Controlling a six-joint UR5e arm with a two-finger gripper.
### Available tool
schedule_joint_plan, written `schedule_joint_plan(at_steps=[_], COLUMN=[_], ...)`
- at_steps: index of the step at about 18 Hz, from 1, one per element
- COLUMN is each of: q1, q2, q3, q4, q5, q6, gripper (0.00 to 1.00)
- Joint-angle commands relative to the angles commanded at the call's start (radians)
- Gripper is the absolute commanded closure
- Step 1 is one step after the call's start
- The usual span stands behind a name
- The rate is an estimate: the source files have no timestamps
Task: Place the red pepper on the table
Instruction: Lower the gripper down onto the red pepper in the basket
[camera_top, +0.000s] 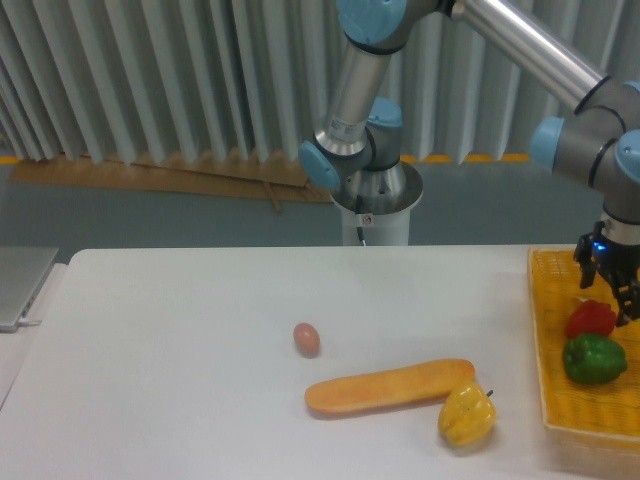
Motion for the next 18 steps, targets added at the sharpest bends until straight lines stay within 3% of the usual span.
schedule_joint_plan(at_steps=[10,18], q1=[0.003,0.012], q2=[0.008,0.015], q3=[-0.014,-0.110], q4=[0.000,-0.006], q5=[0.000,0.055], q6=[0.009,0.011], gripper=[0.00,0.00])
